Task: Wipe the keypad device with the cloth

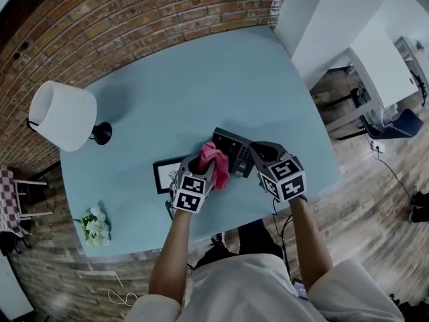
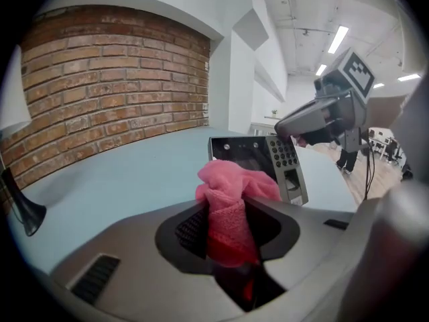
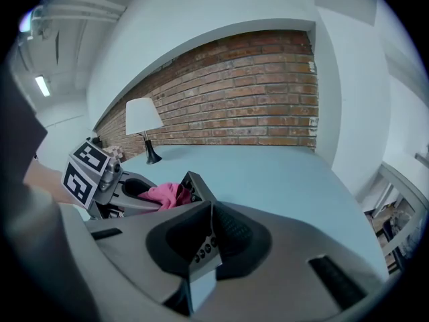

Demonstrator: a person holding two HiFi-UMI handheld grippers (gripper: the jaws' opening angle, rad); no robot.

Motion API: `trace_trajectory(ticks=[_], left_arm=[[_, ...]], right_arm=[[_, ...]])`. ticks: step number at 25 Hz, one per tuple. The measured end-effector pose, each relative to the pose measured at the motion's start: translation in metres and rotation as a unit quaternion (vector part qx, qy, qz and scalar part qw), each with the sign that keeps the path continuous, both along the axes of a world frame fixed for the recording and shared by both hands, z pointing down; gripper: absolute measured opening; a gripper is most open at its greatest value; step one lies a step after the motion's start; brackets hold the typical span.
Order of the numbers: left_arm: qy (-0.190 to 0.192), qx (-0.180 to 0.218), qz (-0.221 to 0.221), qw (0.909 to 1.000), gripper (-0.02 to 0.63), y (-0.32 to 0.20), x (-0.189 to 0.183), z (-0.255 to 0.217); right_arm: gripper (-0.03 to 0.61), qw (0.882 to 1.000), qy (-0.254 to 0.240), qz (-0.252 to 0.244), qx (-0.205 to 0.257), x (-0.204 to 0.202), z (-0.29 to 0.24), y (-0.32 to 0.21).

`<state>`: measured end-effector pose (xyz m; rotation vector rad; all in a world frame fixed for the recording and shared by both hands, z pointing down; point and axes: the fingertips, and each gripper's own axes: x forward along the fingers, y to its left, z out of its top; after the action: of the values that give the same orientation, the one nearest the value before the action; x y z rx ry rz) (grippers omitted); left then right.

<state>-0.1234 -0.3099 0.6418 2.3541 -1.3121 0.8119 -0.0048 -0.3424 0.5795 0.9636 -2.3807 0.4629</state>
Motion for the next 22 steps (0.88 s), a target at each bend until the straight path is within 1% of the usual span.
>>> trace_trajectory(ticks=[5, 7, 9, 11, 13, 15, 17, 19, 22], left_arm=[[-0.027, -0.017, 0.012, 0.9994, 0.156, 0.010, -0.004, 0.012], [-0.028, -0.024, 0.012, 0.9993, 0.156, 0.013, -0.005, 0.017], [-0.010, -0.030, 0.003, 0.9995, 0.156, 0.015, -0.007, 0.019], [0.018, -0.031, -0.009, 0.9993, 0.155, 0.014, -0.011, 0.016], [0.039, -0.013, -0.012, 0.9991, 0.155, 0.010, -0.011, 0.000], [0.054, 0.014, -0.005, 0.9984, 0.155, 0.003, -0.006, -0.023], [0.056, 0.042, 0.005, 0.9976, 0.155, -0.008, 0.002, -0.046], [0.057, 0.063, 0.016, 0.9962, 0.155, -0.018, 0.014, -0.066], [0.066, 0.079, 0.026, 0.9944, 0.155, -0.031, 0.034, -0.081]], right_arm=[[0.028, 1.000, -0.009, 0.003, -0.003, 0.000, 0.000, 0.001], [0.029, 1.000, -0.024, 0.008, -0.014, 0.000, 0.000, 0.000], [0.029, 0.998, -0.055, 0.025, -0.030, 0.003, -0.002, 0.000], [0.028, 0.996, -0.068, 0.040, -0.034, 0.009, -0.004, -0.002], [0.029, 0.997, -0.052, 0.044, -0.030, 0.014, -0.002, -0.003], [0.029, 0.998, -0.041, 0.045, -0.029, 0.019, 0.001, -0.001], [0.040, 0.997, -0.045, 0.048, -0.031, 0.020, 0.003, 0.000], [0.037, 0.997, -0.053, 0.050, -0.034, 0.020, 0.003, 0.000], [0.041, 0.997, -0.058, 0.047, -0.035, 0.020, 0.003, 0.000]])
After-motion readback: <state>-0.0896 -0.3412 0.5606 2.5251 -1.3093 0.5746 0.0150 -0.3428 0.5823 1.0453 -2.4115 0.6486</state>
